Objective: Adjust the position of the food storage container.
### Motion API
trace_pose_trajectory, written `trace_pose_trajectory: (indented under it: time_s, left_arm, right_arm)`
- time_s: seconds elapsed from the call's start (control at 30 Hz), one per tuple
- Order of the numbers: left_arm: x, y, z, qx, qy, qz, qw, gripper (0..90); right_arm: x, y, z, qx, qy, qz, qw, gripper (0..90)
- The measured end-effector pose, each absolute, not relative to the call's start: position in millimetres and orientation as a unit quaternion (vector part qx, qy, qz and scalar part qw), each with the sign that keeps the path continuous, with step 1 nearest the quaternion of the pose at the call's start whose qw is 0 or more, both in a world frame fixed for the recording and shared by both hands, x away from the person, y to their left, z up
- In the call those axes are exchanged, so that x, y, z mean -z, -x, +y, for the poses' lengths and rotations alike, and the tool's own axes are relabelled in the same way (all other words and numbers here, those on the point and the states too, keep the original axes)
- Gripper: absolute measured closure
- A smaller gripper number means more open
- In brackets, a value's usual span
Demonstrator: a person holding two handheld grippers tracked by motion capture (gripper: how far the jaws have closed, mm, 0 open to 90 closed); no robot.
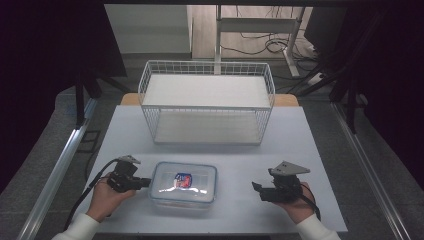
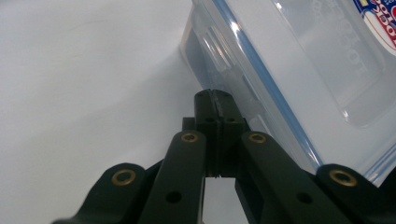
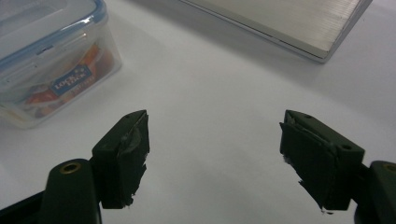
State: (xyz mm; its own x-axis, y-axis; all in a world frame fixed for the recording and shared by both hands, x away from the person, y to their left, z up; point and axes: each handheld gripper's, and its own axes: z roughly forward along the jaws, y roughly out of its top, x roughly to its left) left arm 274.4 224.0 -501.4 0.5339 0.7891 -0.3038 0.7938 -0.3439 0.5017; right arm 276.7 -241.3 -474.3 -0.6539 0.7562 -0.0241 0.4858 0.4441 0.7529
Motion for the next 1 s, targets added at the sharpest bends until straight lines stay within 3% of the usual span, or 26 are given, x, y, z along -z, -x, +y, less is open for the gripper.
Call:
trace_pose_trajectory:
  time_s: [0.6,1.0]
  left_arm:
    - [503.8,-278.6,189.5,0.041,-0.82,0.461,0.337,90.0]
    - [502.4,-278.8,186.3,0.027,-0.822,0.449,0.349,89.7]
  right_arm:
    - [472.6,-277.0,-243.8,-0.372,-0.374,0.828,0.19,23.9]
    - [473.0,-277.1,-243.8,-0.372,-0.378,0.825,0.196,23.8]
